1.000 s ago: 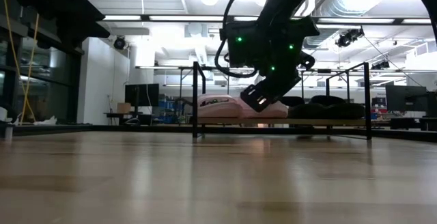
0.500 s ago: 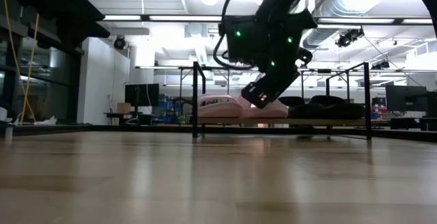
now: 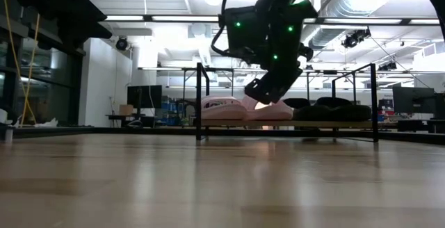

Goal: Pick and place slides into the shelf
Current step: Return to Home Position

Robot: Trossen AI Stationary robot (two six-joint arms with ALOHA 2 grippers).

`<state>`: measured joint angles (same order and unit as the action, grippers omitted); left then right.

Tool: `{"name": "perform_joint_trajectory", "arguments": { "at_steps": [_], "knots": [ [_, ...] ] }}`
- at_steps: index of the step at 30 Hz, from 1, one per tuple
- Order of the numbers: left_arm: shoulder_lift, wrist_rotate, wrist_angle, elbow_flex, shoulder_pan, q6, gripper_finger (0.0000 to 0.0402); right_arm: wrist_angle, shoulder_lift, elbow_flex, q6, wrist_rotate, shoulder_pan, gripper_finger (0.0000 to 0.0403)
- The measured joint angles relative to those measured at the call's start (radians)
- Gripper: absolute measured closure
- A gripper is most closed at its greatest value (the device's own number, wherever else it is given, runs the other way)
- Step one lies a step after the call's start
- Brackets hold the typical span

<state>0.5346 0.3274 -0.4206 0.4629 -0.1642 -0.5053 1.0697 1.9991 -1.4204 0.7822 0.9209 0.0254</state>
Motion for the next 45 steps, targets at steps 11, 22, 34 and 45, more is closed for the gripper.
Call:
{"name": "perform_joint_trajectory", "arguments": {
  "at_steps": [11,22,34,45],
  "knots": [
    [0.000,0.000,0.000,0.000,0.000,0.000,0.0234,0.030,0.000,0.000,-0.049,-0.041,0.006,0.0289],
    [0.000,0.000,-0.001,0.000,0.000,0.000,0.0234,0.007,-0.077,0.000,-0.141,-0.140,0.024,0.0289],
    [0.000,-0.003,0.000,0.000,0.000,0.008,0.0234,-0.138,-0.181,0.000,-0.415,-0.356,-0.034,0.0289],
    [0.000,0.021,0.057,0.000,0.000,0.083,0.0234,-0.308,-0.225,0.000,-0.545,-0.521,-0.120,0.0289]
  ]
}}
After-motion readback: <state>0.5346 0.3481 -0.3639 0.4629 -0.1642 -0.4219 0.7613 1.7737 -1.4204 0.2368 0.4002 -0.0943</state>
